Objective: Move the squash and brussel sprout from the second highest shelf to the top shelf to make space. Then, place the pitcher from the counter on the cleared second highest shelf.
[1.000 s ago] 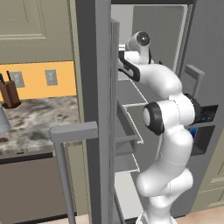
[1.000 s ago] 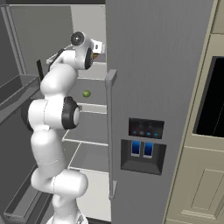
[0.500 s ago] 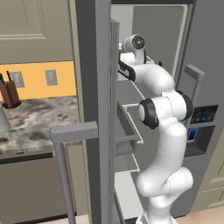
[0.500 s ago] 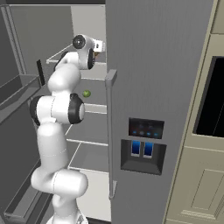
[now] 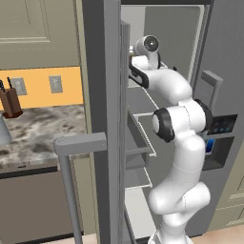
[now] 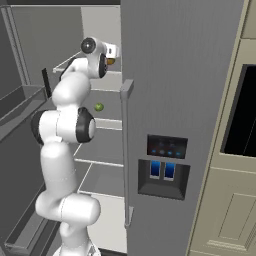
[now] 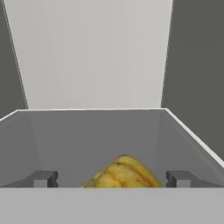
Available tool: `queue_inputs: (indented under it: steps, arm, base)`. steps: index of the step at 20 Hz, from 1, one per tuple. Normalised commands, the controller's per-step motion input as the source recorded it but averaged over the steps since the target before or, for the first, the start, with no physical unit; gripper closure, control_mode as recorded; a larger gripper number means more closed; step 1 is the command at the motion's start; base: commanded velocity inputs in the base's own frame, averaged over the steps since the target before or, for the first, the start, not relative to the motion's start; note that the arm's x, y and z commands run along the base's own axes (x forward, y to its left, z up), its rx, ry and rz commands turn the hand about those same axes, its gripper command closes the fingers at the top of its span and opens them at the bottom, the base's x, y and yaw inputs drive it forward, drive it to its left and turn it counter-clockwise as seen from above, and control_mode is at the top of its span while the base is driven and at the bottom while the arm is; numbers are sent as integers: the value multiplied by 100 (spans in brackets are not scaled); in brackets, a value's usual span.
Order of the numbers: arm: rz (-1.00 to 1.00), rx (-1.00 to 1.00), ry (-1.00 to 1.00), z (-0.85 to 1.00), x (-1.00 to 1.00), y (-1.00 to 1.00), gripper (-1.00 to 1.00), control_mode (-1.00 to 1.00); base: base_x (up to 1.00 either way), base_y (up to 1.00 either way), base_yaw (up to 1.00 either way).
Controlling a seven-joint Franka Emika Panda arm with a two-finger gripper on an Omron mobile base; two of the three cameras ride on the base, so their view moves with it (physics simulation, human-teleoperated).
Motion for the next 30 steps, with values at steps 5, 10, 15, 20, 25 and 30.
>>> queue_inputs:
  steps: [5,10,15,20,25,30]
  arm:
    - [0,-4,0,6,-65,0,-100,-100]
    - [2,-4,2,6,-86,0,-100,-100]
    - [3,-2,0,8,-86,0,-100,-100]
    - [4,0,1,0,-100,0,-100,-100]
    - [6,0,11,-36,-100,0,-100,-100]
    - [4,0,21,-52,-84,0,-100,-100]
  base:
    - [0,0,0]
    - [0,0,0]
    - [0,0,0]
    - [0,0,0]
    - [0,0,0]
    - [0,0,0]
